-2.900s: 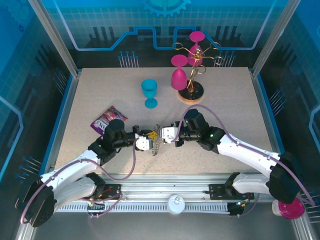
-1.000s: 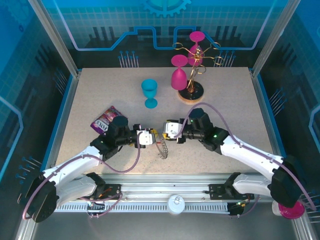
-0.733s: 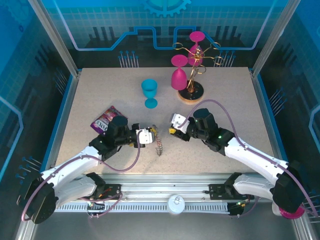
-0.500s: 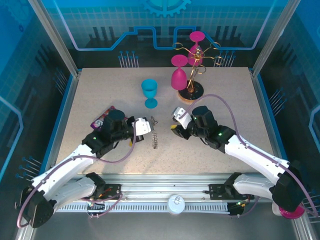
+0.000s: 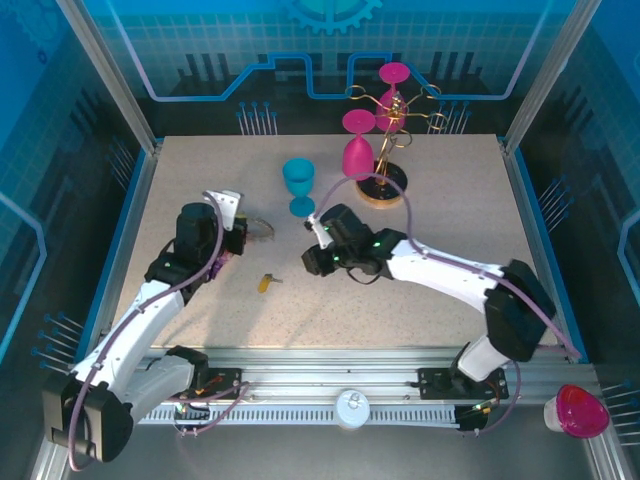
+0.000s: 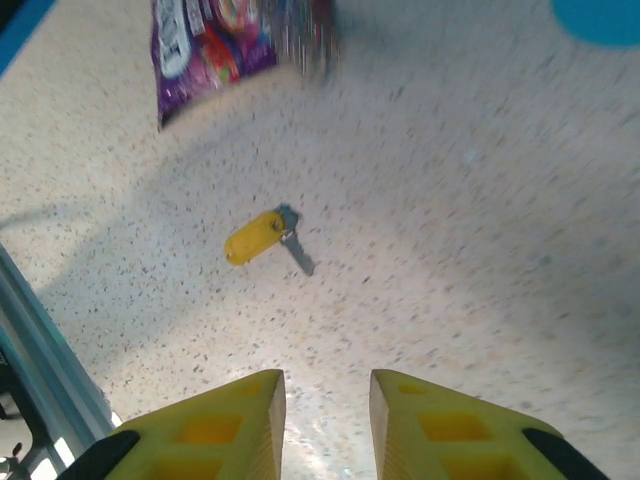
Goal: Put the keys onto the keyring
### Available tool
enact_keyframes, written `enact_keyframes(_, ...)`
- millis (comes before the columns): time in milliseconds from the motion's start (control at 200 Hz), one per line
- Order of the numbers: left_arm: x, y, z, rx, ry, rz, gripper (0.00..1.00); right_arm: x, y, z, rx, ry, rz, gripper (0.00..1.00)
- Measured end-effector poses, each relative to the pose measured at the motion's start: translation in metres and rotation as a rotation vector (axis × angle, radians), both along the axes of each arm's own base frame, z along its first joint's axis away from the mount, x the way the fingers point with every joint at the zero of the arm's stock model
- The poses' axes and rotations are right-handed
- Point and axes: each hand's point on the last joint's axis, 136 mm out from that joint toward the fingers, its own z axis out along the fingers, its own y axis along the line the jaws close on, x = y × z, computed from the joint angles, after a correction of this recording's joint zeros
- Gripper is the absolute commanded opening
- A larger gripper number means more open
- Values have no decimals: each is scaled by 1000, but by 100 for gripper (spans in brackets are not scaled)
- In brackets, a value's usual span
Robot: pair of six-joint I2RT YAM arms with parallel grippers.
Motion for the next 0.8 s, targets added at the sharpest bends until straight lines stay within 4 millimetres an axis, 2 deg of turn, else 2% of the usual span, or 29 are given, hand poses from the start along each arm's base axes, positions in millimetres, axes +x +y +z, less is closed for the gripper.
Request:
enact_keyframes(135,6,23,7,-41,-33,125,0,1,21,-29,1,129,-112,32)
enact_keyframes(320,3,45,16,-61,-97,245,0,9,49,-65,30,274,-270,34)
enact_keyframes(495,0,51,21,-84,-135,282,0,13,78,-86,54,345,-339,34)
enact_keyframes(801,1,50,20,-103,-152,287,0,22,96,-108,71,404,-408,33)
